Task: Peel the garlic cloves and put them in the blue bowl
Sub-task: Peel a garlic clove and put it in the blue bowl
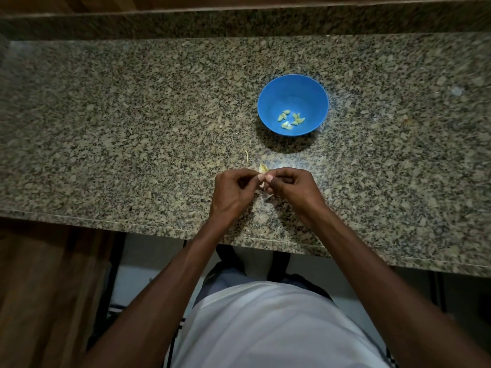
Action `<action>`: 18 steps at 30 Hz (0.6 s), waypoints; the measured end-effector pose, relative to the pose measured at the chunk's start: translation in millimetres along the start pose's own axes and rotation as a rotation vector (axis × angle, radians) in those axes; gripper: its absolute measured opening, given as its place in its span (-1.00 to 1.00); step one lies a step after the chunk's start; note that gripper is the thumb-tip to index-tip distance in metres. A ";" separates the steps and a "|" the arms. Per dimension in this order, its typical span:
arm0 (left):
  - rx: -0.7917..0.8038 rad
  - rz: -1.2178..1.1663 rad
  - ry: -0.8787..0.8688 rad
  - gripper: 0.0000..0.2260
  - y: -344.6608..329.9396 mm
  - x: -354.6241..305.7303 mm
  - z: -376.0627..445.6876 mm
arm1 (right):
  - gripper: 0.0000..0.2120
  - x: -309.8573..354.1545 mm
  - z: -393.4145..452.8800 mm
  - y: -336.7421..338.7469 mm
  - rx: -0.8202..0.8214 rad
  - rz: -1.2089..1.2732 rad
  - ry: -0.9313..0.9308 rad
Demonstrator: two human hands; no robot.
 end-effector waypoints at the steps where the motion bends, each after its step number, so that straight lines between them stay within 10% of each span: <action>1: -0.002 -0.035 0.028 -0.84 -0.1 2.9 -0.5 | -0.85 -0.8 -0.4 -0.9 -0.007 0.006 0.004; 18: 0.214 -0.461 0.266 -0.80 -8.7 13.0 -8.8 | -0.89 14.0 3.3 -4.8 0.110 -0.323 0.081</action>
Point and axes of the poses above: each hand's wrist, its own z-axis towards the middle knuckle, its own y-axis out of the back of the hand, x = y × z, the point moved 7 cm from there along z, towards the middle knuckle, and after that the axes turned 7 degrees about y, right-handed, at the moved point
